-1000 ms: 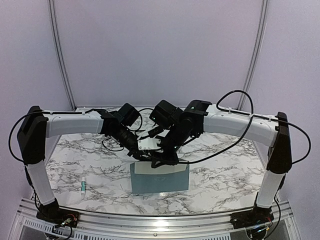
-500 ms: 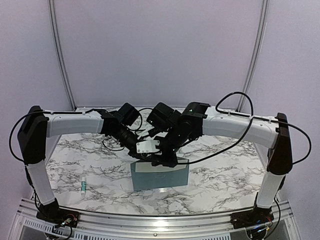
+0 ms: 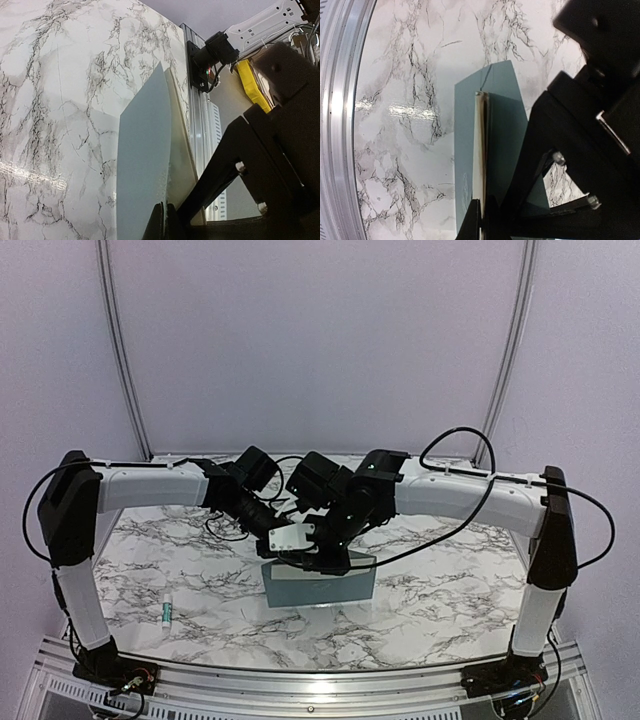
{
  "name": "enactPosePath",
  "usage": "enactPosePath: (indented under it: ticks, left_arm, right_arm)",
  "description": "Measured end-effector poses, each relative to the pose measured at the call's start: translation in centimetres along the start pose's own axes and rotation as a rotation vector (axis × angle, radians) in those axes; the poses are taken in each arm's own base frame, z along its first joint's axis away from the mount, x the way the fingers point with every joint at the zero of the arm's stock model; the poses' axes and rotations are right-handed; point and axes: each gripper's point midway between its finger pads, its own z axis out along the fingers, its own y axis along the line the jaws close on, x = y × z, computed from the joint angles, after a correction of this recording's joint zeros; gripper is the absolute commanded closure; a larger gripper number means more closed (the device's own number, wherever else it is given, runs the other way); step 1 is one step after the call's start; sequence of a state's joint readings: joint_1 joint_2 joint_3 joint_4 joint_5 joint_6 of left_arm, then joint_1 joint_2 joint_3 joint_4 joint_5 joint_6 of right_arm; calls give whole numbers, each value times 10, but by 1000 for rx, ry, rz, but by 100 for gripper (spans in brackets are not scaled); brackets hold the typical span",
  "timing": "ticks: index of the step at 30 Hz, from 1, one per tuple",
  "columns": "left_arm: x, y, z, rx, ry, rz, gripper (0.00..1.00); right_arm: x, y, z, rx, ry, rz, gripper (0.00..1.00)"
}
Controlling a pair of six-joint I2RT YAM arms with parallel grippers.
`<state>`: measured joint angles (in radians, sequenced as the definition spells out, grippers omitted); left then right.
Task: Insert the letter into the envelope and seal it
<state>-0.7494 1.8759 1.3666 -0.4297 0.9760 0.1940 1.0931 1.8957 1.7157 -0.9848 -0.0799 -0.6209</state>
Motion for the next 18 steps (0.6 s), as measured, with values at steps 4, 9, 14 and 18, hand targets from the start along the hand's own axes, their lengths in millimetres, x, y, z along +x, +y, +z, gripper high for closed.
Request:
enactPosePath:
  ticks: [4,9,14,18]
  left_arm:
    - [-1,3,0,-5,-6,-5,100]
    - [-3,2,0,-4,-12,-14,100]
    - [-4,3,-1,-3,-16,-25,100]
    - [-6,3,-1,-1,-24,-26,100]
  right_arm:
    - [2,-4,-1,29,17,-3,100]
    - [3,-5,-1,37,22,-11,100]
    - [3,-5,5,28,27,-19,100]
    - [6,-5,22,16,47,-25,100]
